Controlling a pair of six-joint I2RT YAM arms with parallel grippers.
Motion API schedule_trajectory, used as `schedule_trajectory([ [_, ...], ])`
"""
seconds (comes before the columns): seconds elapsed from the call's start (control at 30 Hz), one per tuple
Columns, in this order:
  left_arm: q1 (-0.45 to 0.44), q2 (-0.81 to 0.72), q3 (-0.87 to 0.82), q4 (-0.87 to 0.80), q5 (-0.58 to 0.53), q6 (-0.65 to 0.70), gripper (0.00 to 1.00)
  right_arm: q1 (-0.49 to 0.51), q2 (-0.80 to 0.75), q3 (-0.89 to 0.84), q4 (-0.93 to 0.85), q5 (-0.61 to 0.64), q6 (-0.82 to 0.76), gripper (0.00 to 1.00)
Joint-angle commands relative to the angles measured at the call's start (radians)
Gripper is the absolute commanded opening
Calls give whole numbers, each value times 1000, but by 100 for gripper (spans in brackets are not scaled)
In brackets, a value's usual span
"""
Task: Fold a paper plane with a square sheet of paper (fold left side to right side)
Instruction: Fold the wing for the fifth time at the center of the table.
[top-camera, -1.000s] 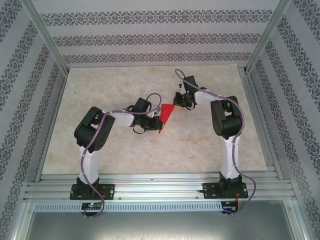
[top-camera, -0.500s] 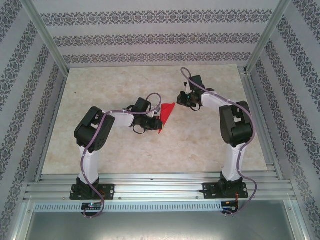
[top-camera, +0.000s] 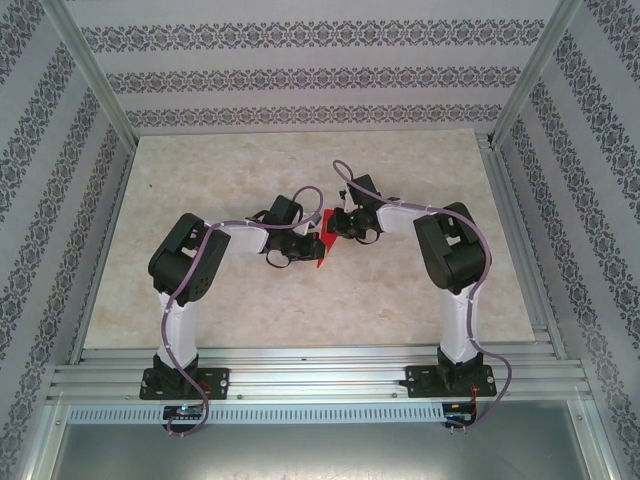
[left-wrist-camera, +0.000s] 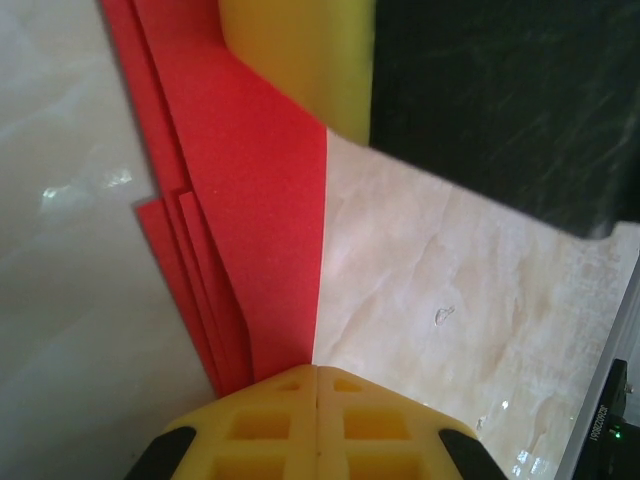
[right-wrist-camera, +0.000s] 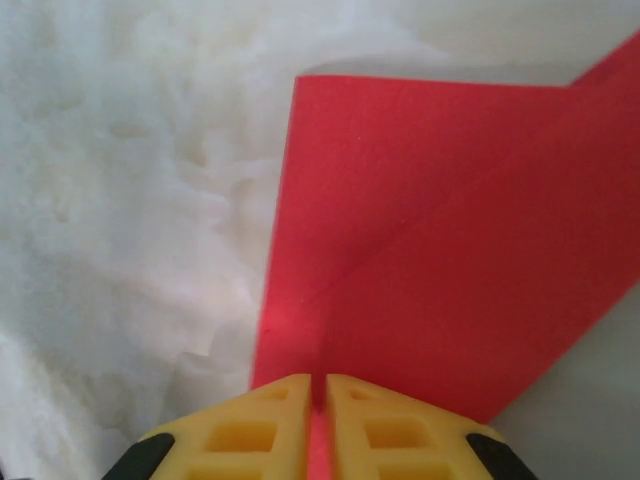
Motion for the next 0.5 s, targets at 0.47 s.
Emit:
schedule_trajectory([
  [0.47, -31, -48, -157, -316, 13, 113, 5, -10, 105, 130, -161, 99, -24, 14],
])
